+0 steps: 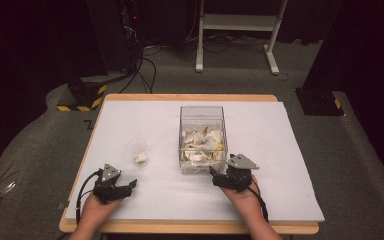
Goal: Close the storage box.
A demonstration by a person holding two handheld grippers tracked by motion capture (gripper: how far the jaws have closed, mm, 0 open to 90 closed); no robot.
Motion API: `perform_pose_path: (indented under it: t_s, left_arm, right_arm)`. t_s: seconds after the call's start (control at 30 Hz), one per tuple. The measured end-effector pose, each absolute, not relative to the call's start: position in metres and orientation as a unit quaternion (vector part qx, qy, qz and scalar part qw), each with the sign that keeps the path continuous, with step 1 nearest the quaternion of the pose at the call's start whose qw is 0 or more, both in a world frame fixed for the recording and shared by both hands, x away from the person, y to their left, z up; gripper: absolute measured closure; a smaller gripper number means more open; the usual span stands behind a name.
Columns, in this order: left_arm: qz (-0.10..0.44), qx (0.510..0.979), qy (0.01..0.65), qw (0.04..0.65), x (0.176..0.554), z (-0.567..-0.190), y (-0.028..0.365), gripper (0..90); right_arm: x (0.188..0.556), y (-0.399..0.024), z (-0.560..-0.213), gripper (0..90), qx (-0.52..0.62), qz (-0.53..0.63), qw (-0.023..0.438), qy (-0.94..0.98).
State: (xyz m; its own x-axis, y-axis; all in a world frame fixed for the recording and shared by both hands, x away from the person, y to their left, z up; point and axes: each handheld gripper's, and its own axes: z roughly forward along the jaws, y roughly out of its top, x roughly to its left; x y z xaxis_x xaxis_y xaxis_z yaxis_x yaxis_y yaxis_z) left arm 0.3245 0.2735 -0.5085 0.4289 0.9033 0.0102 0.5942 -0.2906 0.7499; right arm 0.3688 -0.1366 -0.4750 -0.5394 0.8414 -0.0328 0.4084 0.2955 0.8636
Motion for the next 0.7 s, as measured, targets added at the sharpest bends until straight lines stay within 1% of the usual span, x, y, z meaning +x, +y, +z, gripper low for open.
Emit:
perform_pose_path:
  t_s: [0.7]
  left_arm:
    - [0.223, 0.772, 0.485, 0.345, 0.325, -0.508, 0.274, 26.6]
  right_arm:
    - [0.398, -0.13, -0.476, 12.7, 0.435, 0.427, 0.262, 0.748]
